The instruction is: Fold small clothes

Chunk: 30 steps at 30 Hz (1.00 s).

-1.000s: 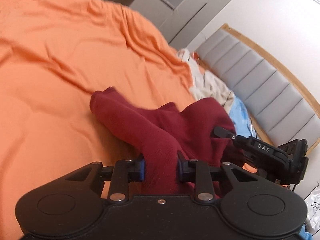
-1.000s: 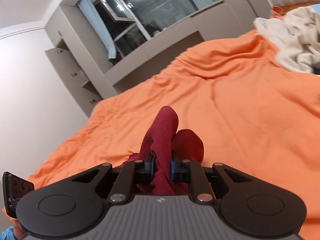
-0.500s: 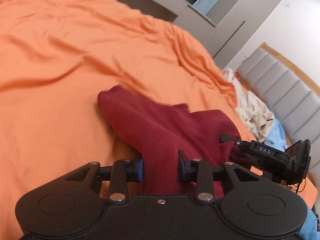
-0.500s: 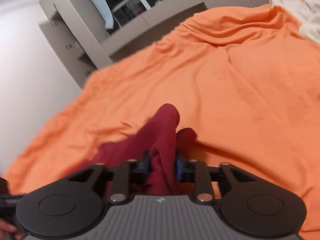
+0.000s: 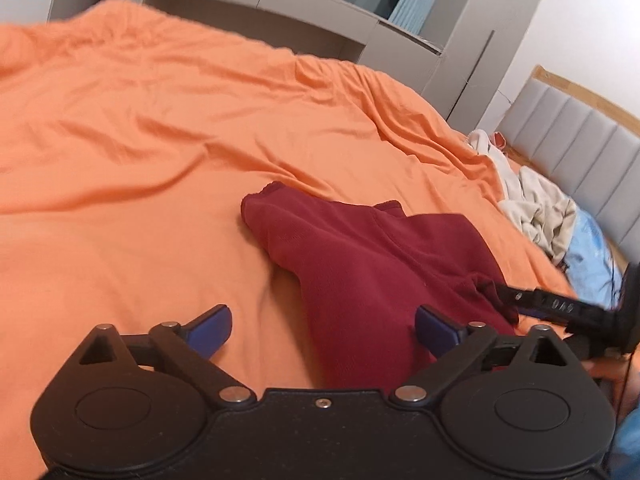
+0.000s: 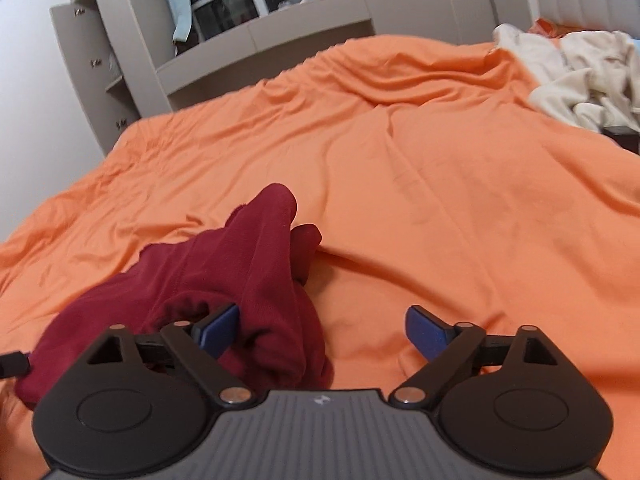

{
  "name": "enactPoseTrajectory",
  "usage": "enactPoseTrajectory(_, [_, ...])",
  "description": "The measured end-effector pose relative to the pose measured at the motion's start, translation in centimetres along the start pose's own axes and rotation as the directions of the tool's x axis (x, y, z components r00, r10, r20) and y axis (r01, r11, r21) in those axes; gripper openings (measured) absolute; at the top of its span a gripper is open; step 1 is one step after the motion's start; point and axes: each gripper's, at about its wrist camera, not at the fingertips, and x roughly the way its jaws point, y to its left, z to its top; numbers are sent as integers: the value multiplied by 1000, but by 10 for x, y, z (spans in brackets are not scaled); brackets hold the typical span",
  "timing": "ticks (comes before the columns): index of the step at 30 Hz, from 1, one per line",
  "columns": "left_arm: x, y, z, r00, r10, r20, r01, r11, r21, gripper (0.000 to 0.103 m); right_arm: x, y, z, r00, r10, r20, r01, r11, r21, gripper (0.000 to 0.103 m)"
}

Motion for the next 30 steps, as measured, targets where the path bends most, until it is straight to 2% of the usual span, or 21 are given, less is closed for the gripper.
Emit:
enactPoseTrajectory(4, [-25,-19,-17,999,24,41,-27,997,71,102,-36,10,-17,997,36,69,-35,999,-17,103])
enactPoseTrajectory(10, [-61,-42,-44,992,64,110,-77,990,115,102,-100,31,-59,980,70,187,-52,994,-98,103])
enactPoseTrajectory(17, [-105,-63,-94,957,179,229,-219,962,163,102,-158,55,-108,953,70,293,-18,984,-176,103])
enactPoseTrajectory(22, [-126,-62,-125,957,171,236,-209,966,149,102,-177,67,-129,944,28,328,53,970,-235,103])
enactPoseTrajectory(30, [-136,-61,-142,956,171,239,-214,962,170,102,-179,71,-136,946,17,324,66,968,-243,103])
